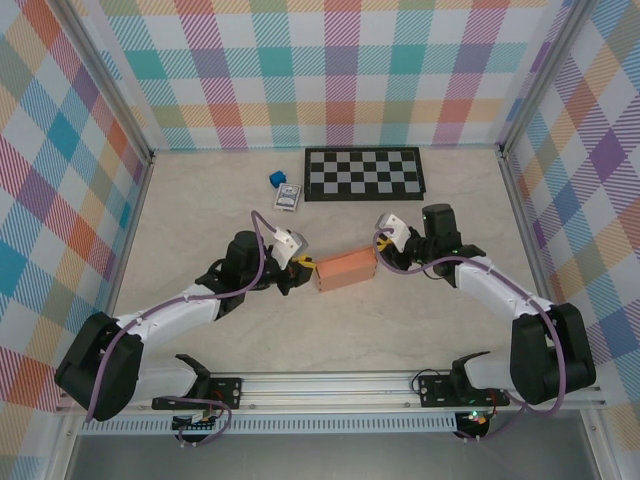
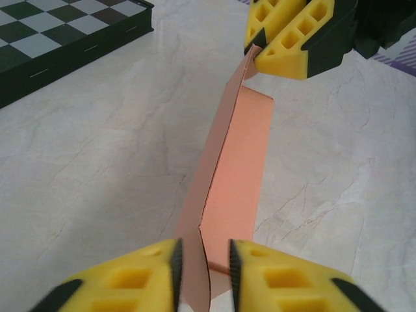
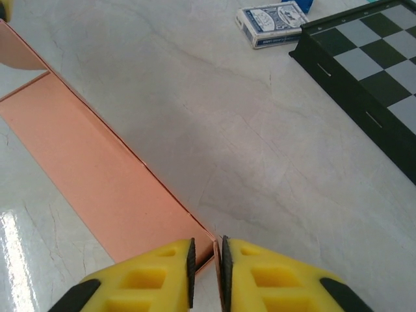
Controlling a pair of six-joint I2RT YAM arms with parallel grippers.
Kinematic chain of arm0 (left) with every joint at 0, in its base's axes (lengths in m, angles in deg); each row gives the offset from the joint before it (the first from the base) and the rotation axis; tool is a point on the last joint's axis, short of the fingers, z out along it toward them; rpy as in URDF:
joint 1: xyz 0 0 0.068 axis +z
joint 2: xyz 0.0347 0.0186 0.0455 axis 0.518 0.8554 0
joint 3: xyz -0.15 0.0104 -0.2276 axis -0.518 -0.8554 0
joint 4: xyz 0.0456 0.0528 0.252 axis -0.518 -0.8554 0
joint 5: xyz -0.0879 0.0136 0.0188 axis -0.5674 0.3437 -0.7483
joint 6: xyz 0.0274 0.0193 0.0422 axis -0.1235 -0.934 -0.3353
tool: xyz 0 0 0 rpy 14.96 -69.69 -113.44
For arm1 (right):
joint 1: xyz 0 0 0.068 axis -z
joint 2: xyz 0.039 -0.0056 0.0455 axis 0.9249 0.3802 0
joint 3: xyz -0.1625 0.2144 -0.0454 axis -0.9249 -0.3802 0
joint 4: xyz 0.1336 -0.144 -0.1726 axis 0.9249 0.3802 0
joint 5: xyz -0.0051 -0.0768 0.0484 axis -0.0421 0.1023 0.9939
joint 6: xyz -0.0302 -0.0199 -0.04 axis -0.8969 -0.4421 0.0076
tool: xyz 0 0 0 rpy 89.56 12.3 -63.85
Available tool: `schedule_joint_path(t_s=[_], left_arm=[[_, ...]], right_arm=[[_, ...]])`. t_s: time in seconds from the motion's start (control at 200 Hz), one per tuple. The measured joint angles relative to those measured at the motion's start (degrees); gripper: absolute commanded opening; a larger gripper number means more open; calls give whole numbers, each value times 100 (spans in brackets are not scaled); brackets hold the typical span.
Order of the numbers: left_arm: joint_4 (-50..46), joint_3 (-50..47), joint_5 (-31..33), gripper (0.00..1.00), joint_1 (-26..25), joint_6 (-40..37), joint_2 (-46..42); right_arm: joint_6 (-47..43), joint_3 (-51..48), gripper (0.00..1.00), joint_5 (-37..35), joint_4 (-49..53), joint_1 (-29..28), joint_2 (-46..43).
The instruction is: Fold the paper box
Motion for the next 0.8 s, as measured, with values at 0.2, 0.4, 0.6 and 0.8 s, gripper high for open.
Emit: schedule_joint_path(t_s=[0.2,0.4,0.6,0.8], left_arm=[[-127,7,111,53,0,35,-24],[-496,74,59,54,0,2,-186],[-605,181,87,41,0,184,-87],[-702,612,118,38,-11,588,310]], right_arm=[[31,0,23,-114,138,0,7],[39,0,15,-275,256,0,7],[236,39,1,-334,319,0,7],[807,232,0,-588,461,-114,-15]])
